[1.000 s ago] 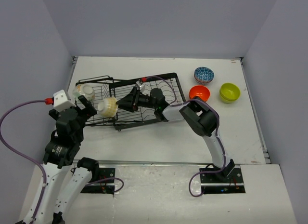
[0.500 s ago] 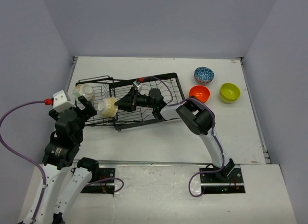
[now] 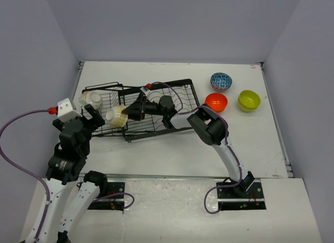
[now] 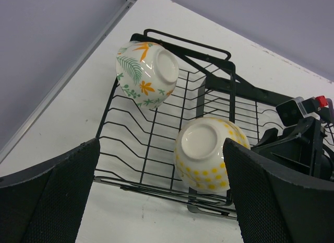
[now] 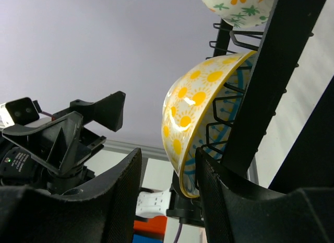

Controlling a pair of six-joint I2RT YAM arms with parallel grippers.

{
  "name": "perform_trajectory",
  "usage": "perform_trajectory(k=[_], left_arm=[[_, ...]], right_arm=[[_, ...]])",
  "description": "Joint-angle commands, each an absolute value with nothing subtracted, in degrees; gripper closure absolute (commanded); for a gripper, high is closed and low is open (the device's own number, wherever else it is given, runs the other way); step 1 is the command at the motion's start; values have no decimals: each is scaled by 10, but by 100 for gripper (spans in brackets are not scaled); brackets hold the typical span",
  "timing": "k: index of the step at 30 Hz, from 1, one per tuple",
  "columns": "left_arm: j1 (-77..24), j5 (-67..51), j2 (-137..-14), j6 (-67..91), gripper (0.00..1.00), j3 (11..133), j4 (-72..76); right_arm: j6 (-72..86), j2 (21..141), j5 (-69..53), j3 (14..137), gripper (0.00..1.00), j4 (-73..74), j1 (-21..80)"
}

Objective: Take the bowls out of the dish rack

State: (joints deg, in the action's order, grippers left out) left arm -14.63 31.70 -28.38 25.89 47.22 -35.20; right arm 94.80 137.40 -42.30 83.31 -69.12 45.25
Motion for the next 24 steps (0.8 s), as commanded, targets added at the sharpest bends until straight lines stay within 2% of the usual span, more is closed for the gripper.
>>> perform_trajectory(k=[1, 12, 24], left_arm=[[-144, 316, -279, 248, 0, 471, -329], [-143, 316, -275, 253, 0, 472, -327], [-143, 315, -272, 254, 0, 472, -326]], right_arm=[[972, 1392, -443, 867, 53, -734, 458], [1006, 1425, -451, 916, 60, -754, 463], [1043, 1447, -447, 947, 80, -778, 471]])
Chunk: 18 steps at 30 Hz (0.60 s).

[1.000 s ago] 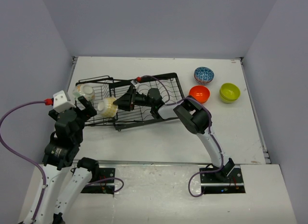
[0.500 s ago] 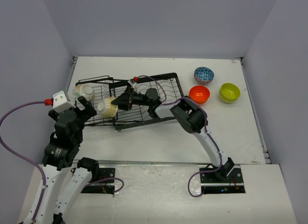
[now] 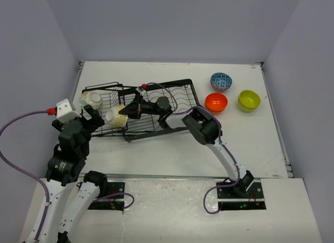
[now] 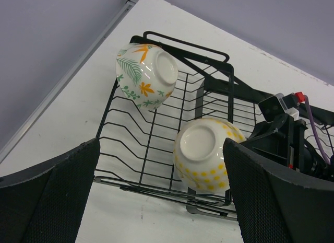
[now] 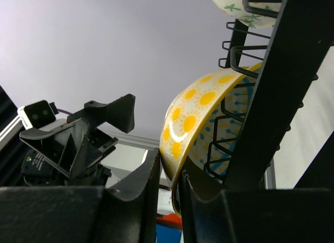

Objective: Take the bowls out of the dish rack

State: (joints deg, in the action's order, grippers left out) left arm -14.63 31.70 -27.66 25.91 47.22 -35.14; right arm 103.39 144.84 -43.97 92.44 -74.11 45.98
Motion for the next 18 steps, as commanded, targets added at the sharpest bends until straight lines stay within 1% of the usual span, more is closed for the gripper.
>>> perform_trajectory(k=[1, 6, 10, 11, 18], left_arm=[[-144, 315, -272, 254, 0, 472, -327], [-143, 316, -269, 253, 0, 472, -326], [-143, 317, -268, 253, 0, 471, -325], [-143, 317, -267, 253, 0, 472, -325], [-143, 323, -261, 254, 0, 471, -326]], right_arm=[[1043, 1447, -446, 947, 82, -776, 471], [1050, 1451, -445, 952, 87, -779, 474], [1059, 1452, -445, 957, 99, -781, 475], [1064, 1453, -442, 960, 100, -783, 475], [1096, 1448, -415, 963, 100, -817, 484]])
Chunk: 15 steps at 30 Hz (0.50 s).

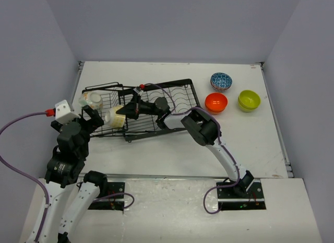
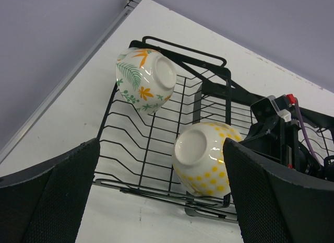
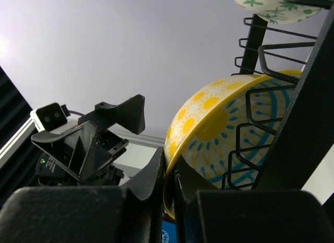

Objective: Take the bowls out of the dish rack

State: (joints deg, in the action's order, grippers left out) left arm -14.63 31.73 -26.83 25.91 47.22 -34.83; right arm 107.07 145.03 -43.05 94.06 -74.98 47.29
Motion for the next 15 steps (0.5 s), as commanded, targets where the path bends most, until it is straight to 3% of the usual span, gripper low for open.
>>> perform_trajectory(k=[1, 15], left_arm=[[-143, 323, -260, 253, 0, 471, -325], [-143, 327, -253, 254, 0, 471, -326]], right_arm=[[1107, 1451, -412, 967, 100, -829, 484], [1138, 1425, -417, 1025, 100, -838, 493]])
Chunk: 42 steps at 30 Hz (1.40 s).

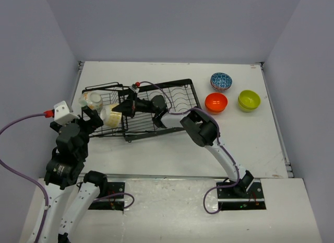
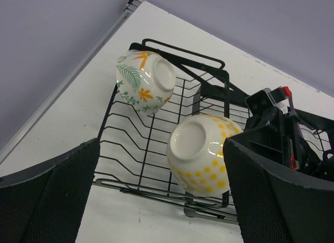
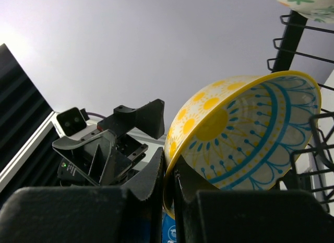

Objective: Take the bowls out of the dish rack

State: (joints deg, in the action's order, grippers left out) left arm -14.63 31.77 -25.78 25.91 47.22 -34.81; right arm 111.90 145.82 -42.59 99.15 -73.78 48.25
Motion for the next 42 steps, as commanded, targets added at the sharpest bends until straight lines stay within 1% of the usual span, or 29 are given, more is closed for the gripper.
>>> perform_trajectory(k=[1, 4, 8, 9, 11, 14, 15, 16, 17, 18, 19, 20, 21, 22, 23, 24, 25, 26, 29, 31, 32, 34, 38, 39, 42], left_arm=[[-143, 328, -253, 254, 0, 471, -326], [-143, 330, -251, 255, 0, 472, -328], [-142, 336, -243, 258, 0, 470, -326], [-142, 336, -241, 258, 0, 470, -325], [-142, 337, -236, 258, 0, 469, -324], [-142, 341, -234, 260, 0, 469, -325], [-142, 341, -234, 261, 0, 468, -326], [-142, 341, -233, 260, 0, 468, -325], [-142, 339, -233, 260, 0, 468, -325], [-142, 338, -234, 259, 0, 469, -326], [-142, 336, -235, 259, 0, 469, -327], [-142, 330, -235, 258, 0, 469, -326], [-142, 327, -236, 256, 0, 469, -326], [-142, 323, -235, 255, 0, 468, -323], [-142, 316, -235, 252, 0, 468, -322], [-142, 312, -236, 251, 0, 468, -319], [-142, 309, -236, 250, 0, 468, -319], [-142, 303, -236, 250, 0, 468, -317], [-142, 294, -242, 248, 0, 468, -316], [-142, 290, -242, 245, 0, 468, -317], [-142, 289, -241, 244, 0, 468, -317], [-142, 290, -241, 241, 0, 466, -316], [-142, 292, -244, 239, 0, 463, -312], [-142, 292, -248, 239, 0, 465, -314], [-142, 280, -263, 237, 0, 469, -316]], right_arm=[[1139, 1422, -419, 1031, 100, -838, 492], [1136, 1402, -426, 1030, 100, -836, 491], [1101, 1340, -441, 992, 100, -811, 480], [1073, 1304, -446, 979, 100, -799, 473], [1036, 1261, -455, 934, 100, -758, 465], [949, 1155, -473, 845, 100, -692, 440], [894, 1089, -478, 785, 100, -667, 421], [861, 1050, -479, 754, 100, -638, 410], [820, 1009, -477, 721, 100, -552, 398], [723, 966, -471, 667, 100, -486, 373], [662, 877, -444, 651, 100, -411, 360], [517, 831, -415, 643, 100, -212, 344], [440, 789, -365, 651, 100, -100, 343], [381, 721, -211, 661, 100, -6, 344], [311, 695, -147, 669, 100, 150, 341], [287, 673, -85, 676, 100, 210, 337], [273, 655, 11, 678, 100, 261, 329], [259, 626, 41, 678, 100, 336, 303], [245, 608, 86, 676, 100, 434, 244], [245, 622, 129, 680, 100, 495, 219], [244, 642, 131, 679, 100, 508, 196], [243, 662, 129, 667, 100, 517, 179], [252, 715, 171, 615, 100, 519, 155], [254, 749, 190, 605, 100, 516, 149], [266, 799, 207, 573, 100, 498, 145]])
